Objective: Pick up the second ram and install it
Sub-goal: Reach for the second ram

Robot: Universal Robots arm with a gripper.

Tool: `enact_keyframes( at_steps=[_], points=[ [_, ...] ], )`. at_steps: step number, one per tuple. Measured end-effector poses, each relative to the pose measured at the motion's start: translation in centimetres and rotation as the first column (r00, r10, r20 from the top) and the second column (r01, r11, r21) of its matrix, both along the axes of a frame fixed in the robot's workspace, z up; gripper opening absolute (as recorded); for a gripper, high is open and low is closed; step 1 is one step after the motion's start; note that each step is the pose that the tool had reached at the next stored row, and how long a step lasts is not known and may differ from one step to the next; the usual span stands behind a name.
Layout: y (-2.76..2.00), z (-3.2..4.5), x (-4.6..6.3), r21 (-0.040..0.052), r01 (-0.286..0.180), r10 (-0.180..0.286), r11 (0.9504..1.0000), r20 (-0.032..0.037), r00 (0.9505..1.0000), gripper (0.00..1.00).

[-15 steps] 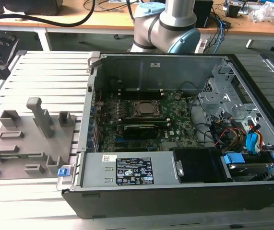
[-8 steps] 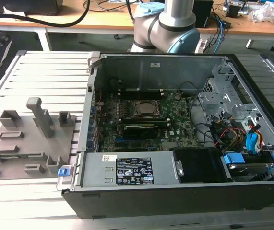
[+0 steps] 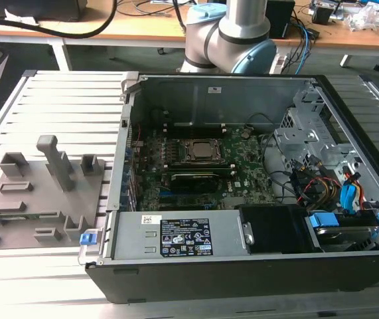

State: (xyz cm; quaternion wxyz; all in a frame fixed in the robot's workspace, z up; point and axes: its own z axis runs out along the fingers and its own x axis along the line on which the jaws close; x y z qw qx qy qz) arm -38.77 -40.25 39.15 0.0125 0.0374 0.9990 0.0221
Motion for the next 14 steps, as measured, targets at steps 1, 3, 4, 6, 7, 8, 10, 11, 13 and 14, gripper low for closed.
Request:
enact_keyframes(
  at_steps=[1,3,4,6,7,8,10,11,13,14],
  points=[
    [-0.41,0.00,0.0,0.0000,0.000,0.000,1.0000,0.0000,1.0000,0.11],
    [-1.31,-0.02,0.0,0.0000,0.000,0.000,1.0000,0.0000,1.0000,0.11],
    [-1.78,-0.02,0.0,0.0000,0.000,0.000,1.0000,-0.0001,1.0000,0.11],
    [-2.53,-0.03,0.0,-0.0001,0.000,0.000,1.0000,-0.0001,1.0000,0.11],
    [-2.83,-0.04,-0.1,0.0000,0.000,0.000,1.0000,0.0000,1.0000,0.11],
    [-3.14,-0.05,-0.1,-0.0001,0.000,0.000,1.0000,0.0000,1.0000,0.11],
    [-3.80,-0.06,-0.1,-0.0001,0.000,0.000,1.0000,0.0000,1.0000,0.11],
    [-4.08,-0.07,-0.1,0.0000,0.000,0.000,1.0000,0.0000,1.0000,0.11],
    [-4.11,-0.06,-0.1,-0.0001,0.000,0.000,1.0000,0.0000,1.0000,0.11],
    [-4.12,-0.07,-0.1,0.0000,0.000,0.000,1.0000,0.0000,1.0000,0.11]
  ],
)
